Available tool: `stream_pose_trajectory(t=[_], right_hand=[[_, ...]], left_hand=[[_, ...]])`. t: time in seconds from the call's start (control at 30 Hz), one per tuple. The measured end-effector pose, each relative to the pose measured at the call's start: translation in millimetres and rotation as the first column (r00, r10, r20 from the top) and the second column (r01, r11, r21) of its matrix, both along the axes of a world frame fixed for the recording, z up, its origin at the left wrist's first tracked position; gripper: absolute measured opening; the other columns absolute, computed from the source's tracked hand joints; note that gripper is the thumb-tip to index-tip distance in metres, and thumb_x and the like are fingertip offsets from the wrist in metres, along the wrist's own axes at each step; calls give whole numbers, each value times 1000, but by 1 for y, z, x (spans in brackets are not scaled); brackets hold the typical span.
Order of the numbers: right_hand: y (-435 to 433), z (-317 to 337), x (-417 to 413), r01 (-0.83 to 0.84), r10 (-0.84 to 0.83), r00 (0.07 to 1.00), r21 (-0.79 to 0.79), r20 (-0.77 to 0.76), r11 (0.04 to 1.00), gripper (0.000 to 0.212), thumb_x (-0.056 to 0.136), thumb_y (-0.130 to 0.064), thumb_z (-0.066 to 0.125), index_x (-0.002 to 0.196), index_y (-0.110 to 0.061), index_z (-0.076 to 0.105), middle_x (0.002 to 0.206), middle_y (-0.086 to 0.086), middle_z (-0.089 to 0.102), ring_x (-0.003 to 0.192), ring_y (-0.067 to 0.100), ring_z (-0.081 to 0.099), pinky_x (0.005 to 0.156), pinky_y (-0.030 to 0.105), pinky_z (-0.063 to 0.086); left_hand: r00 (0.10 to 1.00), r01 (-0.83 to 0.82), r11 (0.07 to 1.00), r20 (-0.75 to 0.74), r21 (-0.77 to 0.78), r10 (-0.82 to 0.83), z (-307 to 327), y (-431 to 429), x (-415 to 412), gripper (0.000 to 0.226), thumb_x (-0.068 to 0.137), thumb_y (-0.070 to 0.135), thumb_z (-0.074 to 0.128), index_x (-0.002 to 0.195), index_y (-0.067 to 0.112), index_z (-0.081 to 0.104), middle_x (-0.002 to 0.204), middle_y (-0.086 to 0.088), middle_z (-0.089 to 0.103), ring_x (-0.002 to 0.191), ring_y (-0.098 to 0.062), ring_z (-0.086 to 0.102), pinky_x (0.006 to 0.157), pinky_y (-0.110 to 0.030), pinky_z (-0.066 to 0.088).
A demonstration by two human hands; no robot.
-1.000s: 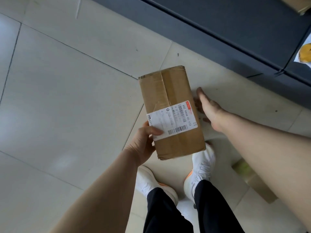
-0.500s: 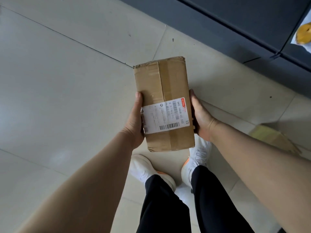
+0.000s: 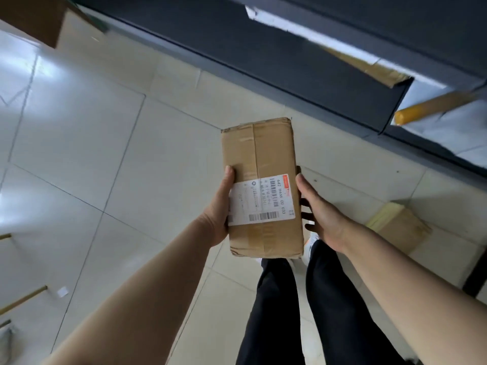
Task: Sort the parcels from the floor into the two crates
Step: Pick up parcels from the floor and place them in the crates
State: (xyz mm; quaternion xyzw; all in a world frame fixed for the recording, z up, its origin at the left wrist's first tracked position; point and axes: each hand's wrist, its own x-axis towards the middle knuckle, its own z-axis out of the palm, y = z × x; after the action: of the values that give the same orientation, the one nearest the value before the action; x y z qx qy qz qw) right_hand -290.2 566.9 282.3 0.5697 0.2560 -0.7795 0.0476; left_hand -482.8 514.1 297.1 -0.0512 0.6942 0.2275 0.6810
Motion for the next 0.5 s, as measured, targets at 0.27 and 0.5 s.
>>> stream_pose_trajectory(t=[0.27, 0.5], right_hand=[[11, 148, 8, -8, 27, 997, 248, -75, 969, 89, 62, -87, 56, 131, -31, 43, 121, -7, 61, 117, 12, 56, 103, 35, 41], [-14, 244, 29, 91, -57, 994, 404, -95, 910, 67, 87, -56, 54, 144, -30, 31, 127, -8, 59, 105, 2, 56, 73, 18, 41]], left_hand=[[991, -121, 986, -44, 115, 127, 146, -1, 6, 80, 82, 85, 31, 105, 21, 75, 108, -9, 76, 106, -28, 71, 106, -49, 45], [1000, -5, 958, -6, 285, 7, 227, 1, 25, 78, 79, 85, 39, 115, 24, 72, 112, -8, 76, 110, -30, 68, 103, -54, 46]])
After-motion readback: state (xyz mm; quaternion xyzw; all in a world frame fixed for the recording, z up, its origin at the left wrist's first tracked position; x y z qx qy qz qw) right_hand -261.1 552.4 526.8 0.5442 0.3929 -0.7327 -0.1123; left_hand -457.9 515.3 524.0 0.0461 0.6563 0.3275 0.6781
